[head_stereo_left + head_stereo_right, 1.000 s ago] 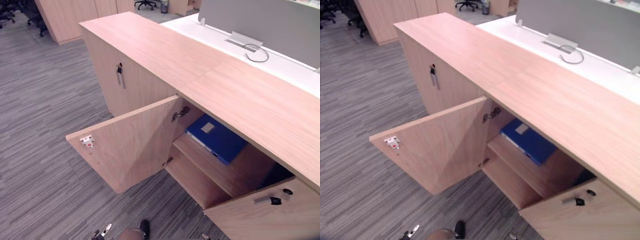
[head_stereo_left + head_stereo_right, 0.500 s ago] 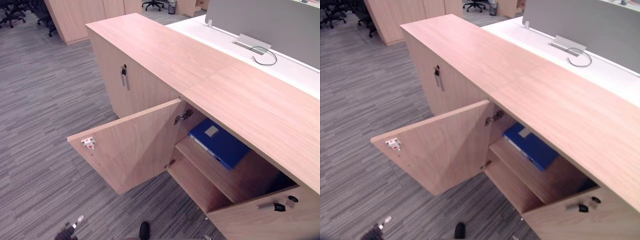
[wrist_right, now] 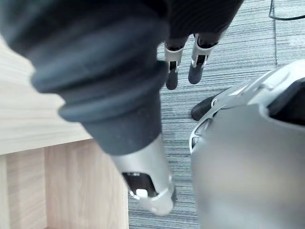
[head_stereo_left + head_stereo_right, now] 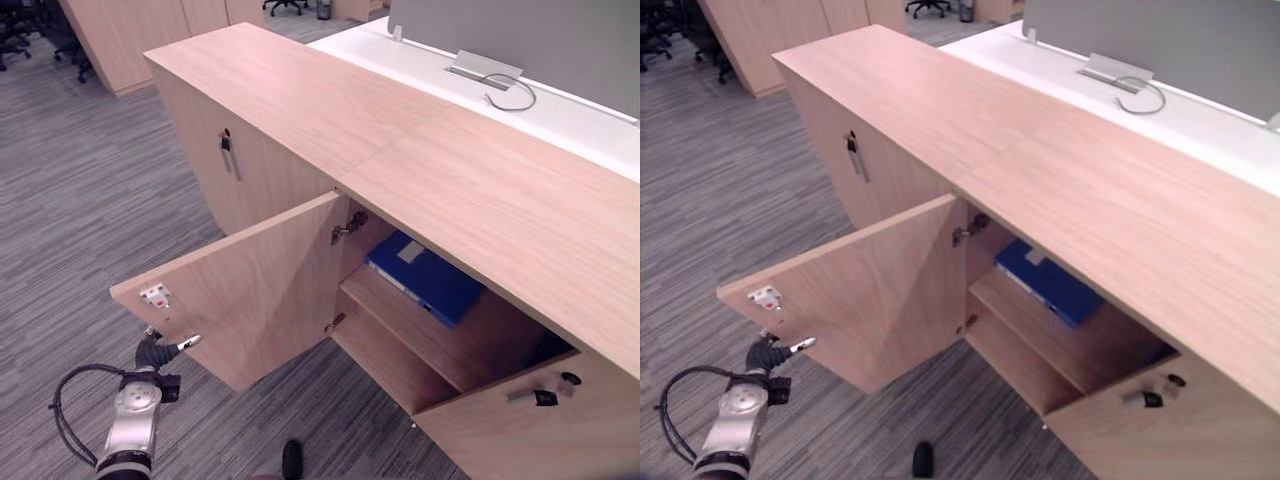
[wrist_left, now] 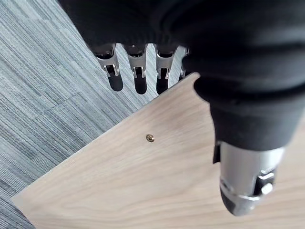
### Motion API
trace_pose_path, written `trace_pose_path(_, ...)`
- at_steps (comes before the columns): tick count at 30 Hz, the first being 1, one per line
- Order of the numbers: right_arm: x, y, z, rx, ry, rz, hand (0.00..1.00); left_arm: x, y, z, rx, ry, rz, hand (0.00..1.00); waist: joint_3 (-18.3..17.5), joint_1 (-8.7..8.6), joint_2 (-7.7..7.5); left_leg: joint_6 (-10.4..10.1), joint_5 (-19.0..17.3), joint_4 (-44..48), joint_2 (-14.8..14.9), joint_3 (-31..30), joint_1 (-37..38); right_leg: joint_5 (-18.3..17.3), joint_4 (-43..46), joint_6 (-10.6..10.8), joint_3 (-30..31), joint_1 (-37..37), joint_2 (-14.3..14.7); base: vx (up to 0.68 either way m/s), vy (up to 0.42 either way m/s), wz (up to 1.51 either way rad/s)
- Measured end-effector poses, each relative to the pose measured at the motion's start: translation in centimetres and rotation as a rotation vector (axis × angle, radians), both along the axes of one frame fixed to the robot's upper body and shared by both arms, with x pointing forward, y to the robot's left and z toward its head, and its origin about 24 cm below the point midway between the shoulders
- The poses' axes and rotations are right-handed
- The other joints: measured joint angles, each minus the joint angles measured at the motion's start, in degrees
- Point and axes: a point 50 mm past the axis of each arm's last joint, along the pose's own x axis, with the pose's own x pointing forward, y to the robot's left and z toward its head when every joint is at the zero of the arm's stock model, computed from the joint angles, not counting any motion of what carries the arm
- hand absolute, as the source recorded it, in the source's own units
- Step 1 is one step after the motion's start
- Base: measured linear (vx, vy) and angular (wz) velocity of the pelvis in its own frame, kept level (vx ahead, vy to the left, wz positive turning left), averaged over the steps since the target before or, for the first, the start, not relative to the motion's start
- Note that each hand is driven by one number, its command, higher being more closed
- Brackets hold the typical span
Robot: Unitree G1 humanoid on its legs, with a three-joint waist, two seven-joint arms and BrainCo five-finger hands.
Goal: Walk over to the cabinet, pick up the folder, carry it to the office cabinet, place the folder inside the office cabinet, then close the office cabinet door
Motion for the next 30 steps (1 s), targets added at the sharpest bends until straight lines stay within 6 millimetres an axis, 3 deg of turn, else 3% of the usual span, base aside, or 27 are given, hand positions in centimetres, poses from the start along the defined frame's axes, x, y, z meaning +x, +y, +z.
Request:
trace_pose_path(7,1.5,0.1,0.2,-0.007,-0.039,0.048,0.0,-3.8,-1.7,-2.7,0.035,0.142,-0.082,0.0,0.28,0.93,-0.15,0.03,0.02,0.35,0.48,2.06,0.29,0.74,0.19,-0.88,2.92,-1.01,0.15,-0.01,0.011,-0.17)
trace_pose_path(13,3.5,0.0,0.7,-0.03,-0.105,0.108,0.0,-7.1,-5.7,-5.0,-0.037,0.241,-0.196,0.0,1.48,1.44,0.12,0.01,-0.02,0.31,2.53,5.94,-0.16,4.84,0.15,-0.57,6.86,-3.79,1.12,-0.12,0.05,-0.4)
trace_pose_path(19,4.4,0.8,1.0,-0.051,-0.14,0.228,0.0,-7.6,-12.5,-5.1,-0.201,0.232,-0.45,0.0,1.94,1.56,0.53,-0.11,-0.32,0.05,3.41,11.34,-0.71,6.72,1.71,0.45,9.43,-7.31,1.06,-0.18,0.053,-0.49)
trace_pose_path(23,5.1,1.3,1.3,-0.056,-0.168,0.272,0.0,-6.8,-15.2,-4.5,-0.269,0.177,-0.517,0.0,2.12,1.58,0.35,-0.45,-0.08,0.29,4.39,14.42,-0.76,5.52,3.39,1.0,9.33,-9.5,1.02,-0.19,-0.016,-0.38)
trace_pose_path(26,5.1,1.3,1.4,-0.067,-0.171,0.301,0.0,-6.3,-16.5,-3.8,-0.305,0.129,-0.549,0.0,1.95,1.47,-0.1,-0.83,0.23,0.62,5.85,17.1,-0.74,4.52,3.6,0.92,4.13,-10.48,-0.32,-0.14,-0.013,-0.49)
trace_pose_path(27,5.0,1.2,1.4,-0.072,-0.166,0.311,0.0,-6.3,-16.6,-3.8,-0.313,0.128,-0.551,0.0,1.22,1.77,0.71,-0.72,0.18,0.24,6.95,18.01,-0.96,4.55,3.28,0.9,1.83,-10.23,-0.58,-0.08,-0.01,-0.7)
trace_pose_path(28,5.1,1.0,1.4,-0.077,-0.165,0.324,0.0,-6.3,-16.9,-3.8,-0.325,0.127,-0.553,0.0,1.02,1.85,0.84,-0.14,0.59,0.15,7.94,19.27,-1.12,3.77,8.51,-1.1,-2.36,-11.2,-2.32,-0.04,0.0,-0.55)
trace_pose_path(29,5.0,1.1,1.4,-0.074,-0.162,0.334,0.0,-6.3,-16.8,-3.8,-0.324,0.129,-0.557,0.0,0.71,1.8,0.02,-0.17,0.61,0.27,7.79,20.01,-0.84,3.36,10.98,-1.47,-3.7,-11.63,-3.91,-0.04,0.019,-0.52)
trace_pose_path(30,4.4,1.6,1.2,-0.059,-0.146,0.343,0.0,-6.4,-16.6,-3.8,-0.32,0.135,-0.567,0.0,-0.26,1.88,-1.87,-0.5,0.76,0.61,6.54,20.92,-0.77,2.64,11.12,-1.88,-4.79,-11.5,-6.67,-0.03,0.036,-0.51)
